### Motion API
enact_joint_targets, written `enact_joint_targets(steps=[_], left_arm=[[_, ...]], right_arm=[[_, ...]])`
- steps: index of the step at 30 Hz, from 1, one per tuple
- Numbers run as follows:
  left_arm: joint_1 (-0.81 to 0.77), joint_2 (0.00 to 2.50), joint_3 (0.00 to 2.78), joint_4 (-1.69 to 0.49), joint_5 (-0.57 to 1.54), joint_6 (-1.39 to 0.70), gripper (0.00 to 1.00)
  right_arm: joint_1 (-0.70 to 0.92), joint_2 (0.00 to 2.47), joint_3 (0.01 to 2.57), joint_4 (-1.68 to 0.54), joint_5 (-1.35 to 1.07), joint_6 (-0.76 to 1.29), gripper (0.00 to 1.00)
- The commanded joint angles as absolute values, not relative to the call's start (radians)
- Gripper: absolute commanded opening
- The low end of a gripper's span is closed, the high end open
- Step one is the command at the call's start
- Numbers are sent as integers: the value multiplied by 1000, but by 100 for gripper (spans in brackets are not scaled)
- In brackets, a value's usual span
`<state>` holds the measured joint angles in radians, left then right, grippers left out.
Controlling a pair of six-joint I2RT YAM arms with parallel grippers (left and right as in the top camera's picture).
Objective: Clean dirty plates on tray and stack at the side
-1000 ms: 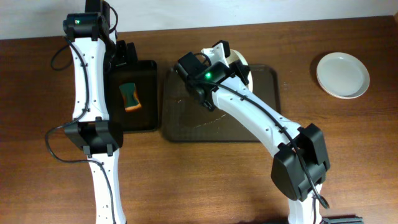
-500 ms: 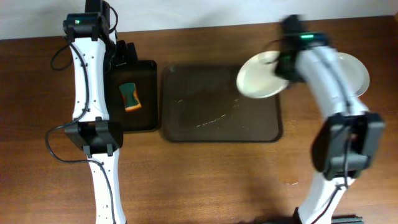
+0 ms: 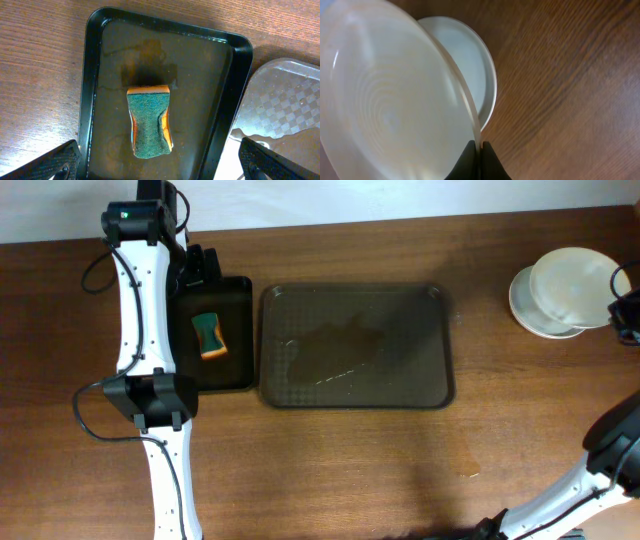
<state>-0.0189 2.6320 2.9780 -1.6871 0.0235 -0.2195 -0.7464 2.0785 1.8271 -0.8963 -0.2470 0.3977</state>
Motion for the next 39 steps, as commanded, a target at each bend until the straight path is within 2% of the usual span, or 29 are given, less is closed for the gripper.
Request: enact_joint_targets(steps=[1, 2, 3, 4, 5, 6, 9, 12, 15, 17, 20, 26, 31, 39], left_arm=[[-12, 2621, 2985, -1688, 31, -211, 100], [-12, 2621, 2985, -1688, 31, -211, 100], [-12, 2621, 2985, -1688, 31, -211, 100], [-12, 2621, 2985, -1688, 31, -211, 100], [-12, 2621, 2985, -1688, 31, -211, 100], [-12, 2621, 2985, -1688, 31, -211, 100], [-12, 2621, 2985, -1688, 31, -211, 100], [-12, 2621, 2985, -1688, 31, -211, 100], [-12, 2621, 2985, -1688, 31, -211, 100], [-12, 2621, 2985, -1688, 31, -211, 100], [-12, 2621, 2985, -1688, 31, -211, 100], [-12, 2621, 2985, -1688, 31, -211, 100], [-12, 2621, 2985, -1688, 31, -211, 100], [-12, 2621, 2985, -1688, 31, -211, 100]], right_arm=[[-721, 2148, 1833, -867, -202, 420, 4], [-712, 2159, 1833, -859, -201, 420, 9], [-701, 2165, 1833, -858, -201, 420, 38], [-693, 2165, 1833, -858, -202, 420, 73], [-680, 2163, 1833, -863, -210, 414, 93], [-677, 2159, 1834, -874, -225, 393, 100], [-675, 2091, 1835, -949, -258, 393, 98], [-674, 1921, 1835, -1076, -345, 393, 99], [-664, 1734, 1820, -1241, -408, 313, 98], [-631, 1604, 1744, -1276, -406, 258, 98], [-575, 1356, 1501, -1207, -404, 258, 98], [-569, 855, 973, -980, -408, 259, 98], [-569, 815, 931, -991, -415, 270, 98], [-569, 1009, 931, -1069, -415, 270, 98]])
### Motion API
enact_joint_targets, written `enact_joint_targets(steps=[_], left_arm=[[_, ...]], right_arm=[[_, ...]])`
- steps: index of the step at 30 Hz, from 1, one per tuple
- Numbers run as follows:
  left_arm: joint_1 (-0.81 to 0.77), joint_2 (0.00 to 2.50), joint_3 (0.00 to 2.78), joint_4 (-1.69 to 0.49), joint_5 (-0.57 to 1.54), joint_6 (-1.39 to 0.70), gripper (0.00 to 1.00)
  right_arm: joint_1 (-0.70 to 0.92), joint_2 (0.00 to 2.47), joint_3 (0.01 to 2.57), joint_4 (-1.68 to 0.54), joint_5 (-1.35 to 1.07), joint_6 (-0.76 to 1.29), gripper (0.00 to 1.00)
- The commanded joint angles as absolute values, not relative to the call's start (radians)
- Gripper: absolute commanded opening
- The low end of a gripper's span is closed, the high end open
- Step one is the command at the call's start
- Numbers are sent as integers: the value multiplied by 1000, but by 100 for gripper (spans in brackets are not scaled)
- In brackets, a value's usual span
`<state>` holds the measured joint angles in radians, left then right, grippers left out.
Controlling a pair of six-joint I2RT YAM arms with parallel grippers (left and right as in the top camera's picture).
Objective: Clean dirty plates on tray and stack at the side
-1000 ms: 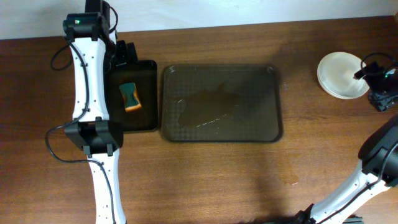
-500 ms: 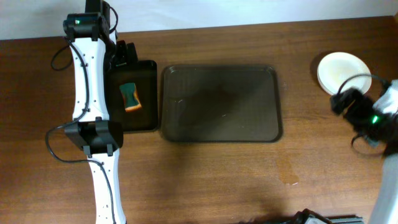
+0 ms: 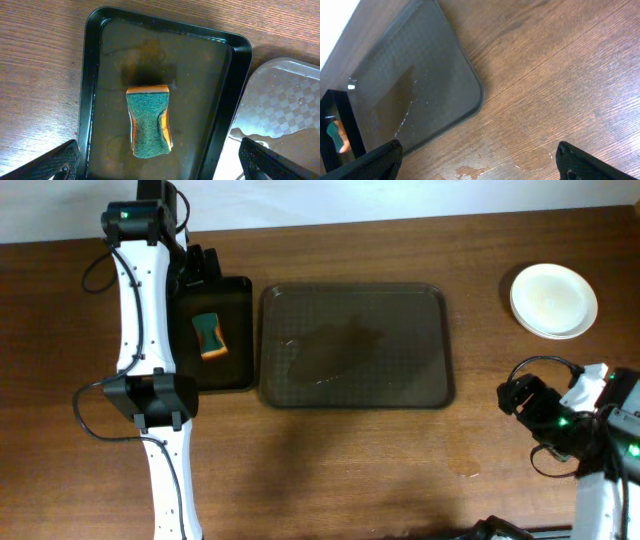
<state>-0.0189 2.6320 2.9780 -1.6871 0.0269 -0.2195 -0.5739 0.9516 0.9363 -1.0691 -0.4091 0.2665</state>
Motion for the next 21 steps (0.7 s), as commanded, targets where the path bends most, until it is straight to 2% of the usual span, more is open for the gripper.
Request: enact_joint_targets(steps=[1, 6, 10, 17, 21], left_arm=[[-12, 2621, 2985, -1688, 31, -211, 100], [-12, 2621, 2985, -1688, 31, -211, 100], [-12, 2621, 2985, -1688, 31, -211, 100], [-12, 2621, 2985, -1688, 31, -211, 100], [-12, 2621, 2985, -1688, 31, -211, 100]], right_arm=[[-569, 1053, 931, -1069, -414, 270, 98], [-516, 1340, 931, -1065, -316, 235, 98], [-360, 1334, 931, -960, -290, 235, 98], [-1, 1334, 931, -870, -39, 236, 98], [54, 1319, 925, -807, -21, 236, 98]])
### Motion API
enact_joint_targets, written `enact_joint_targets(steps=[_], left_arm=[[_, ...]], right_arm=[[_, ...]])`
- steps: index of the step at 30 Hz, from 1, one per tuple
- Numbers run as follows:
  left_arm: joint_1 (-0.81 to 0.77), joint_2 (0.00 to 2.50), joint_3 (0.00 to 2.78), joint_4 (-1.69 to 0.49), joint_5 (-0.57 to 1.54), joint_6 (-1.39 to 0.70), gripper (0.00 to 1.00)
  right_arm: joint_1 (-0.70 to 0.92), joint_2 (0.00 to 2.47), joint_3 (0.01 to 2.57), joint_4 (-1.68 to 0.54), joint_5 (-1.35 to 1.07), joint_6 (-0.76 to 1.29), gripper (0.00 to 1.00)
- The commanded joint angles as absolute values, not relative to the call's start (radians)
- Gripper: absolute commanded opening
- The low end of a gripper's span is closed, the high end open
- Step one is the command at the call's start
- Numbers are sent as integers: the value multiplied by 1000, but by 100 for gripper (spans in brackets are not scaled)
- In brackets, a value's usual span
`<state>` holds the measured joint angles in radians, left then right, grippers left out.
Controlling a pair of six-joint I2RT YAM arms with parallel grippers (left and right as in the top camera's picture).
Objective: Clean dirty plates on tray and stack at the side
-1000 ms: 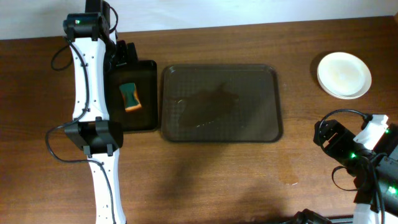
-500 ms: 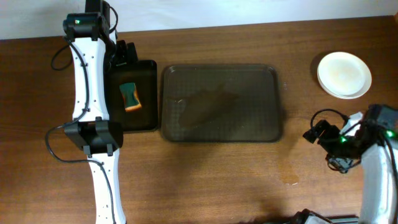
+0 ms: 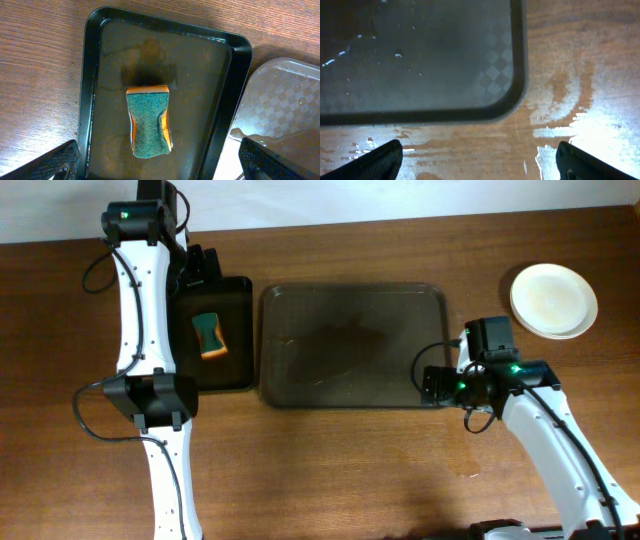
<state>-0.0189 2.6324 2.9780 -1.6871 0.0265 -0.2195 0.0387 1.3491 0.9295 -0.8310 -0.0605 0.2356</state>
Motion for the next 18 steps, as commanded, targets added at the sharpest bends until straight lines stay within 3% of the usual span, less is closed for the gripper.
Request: enact_joint_targets(steps=[1, 8, 18], left_arm=[[-12, 2621, 2985, -1688, 31, -211, 100], [-12, 2621, 2985, -1688, 31, -211, 100], [-12, 2621, 2985, -1688, 31, -211, 100]], right_arm=[[54, 1294, 908, -788, -21, 236, 98], [53, 836, 633, -654, -25, 244, 98], [51, 218, 434, -714, -13, 242, 99]])
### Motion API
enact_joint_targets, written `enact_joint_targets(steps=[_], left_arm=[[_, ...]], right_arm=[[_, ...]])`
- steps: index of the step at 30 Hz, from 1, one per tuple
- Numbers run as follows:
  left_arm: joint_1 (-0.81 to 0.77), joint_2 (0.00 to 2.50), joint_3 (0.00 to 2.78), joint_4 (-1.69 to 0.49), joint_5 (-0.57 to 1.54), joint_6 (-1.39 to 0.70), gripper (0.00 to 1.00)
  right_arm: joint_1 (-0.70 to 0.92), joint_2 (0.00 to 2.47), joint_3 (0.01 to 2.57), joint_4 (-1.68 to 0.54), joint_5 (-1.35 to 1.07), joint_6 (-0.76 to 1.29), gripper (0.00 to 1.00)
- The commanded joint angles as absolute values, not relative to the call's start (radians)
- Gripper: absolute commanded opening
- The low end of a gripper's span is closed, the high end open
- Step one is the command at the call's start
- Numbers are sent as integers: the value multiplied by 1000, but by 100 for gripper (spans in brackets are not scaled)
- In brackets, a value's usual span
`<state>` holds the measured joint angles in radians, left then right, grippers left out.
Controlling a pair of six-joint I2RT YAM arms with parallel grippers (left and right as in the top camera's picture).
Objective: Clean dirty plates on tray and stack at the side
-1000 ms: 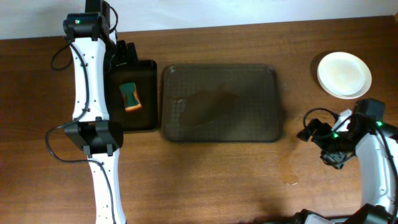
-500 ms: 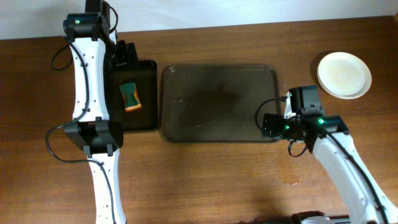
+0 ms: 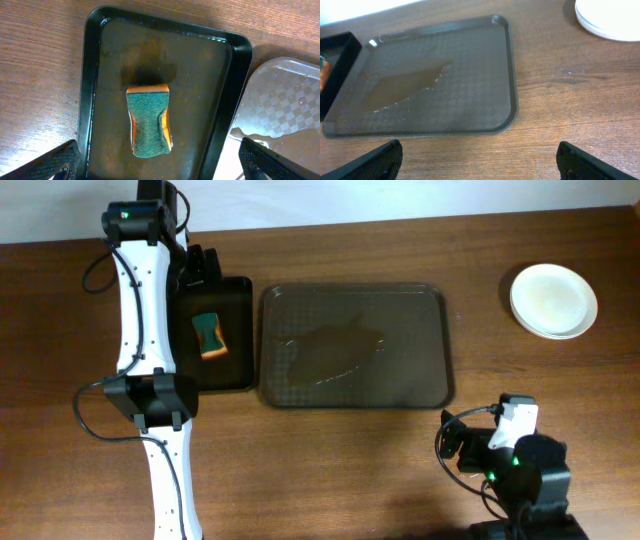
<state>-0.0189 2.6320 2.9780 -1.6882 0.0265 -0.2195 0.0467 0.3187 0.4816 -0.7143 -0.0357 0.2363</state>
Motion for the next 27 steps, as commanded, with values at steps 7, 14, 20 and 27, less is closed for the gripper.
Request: enact_joint_targets(steps=[7, 14, 20, 27], left_arm=[[-12, 2621, 2985, -1688, 31, -211, 100], [-12, 2621, 2985, -1688, 31, -211, 100], [-12, 2621, 2985, -1688, 31, -211, 100], [-12, 2621, 2985, -1688, 31, -211, 100]], right_arm=[[52, 68, 333, -626, -9, 239, 98], [51, 3, 284, -577, 12, 231, 99], [51, 3, 224, -480, 12, 213, 98], [51, 3, 184, -425, 14, 213, 98]])
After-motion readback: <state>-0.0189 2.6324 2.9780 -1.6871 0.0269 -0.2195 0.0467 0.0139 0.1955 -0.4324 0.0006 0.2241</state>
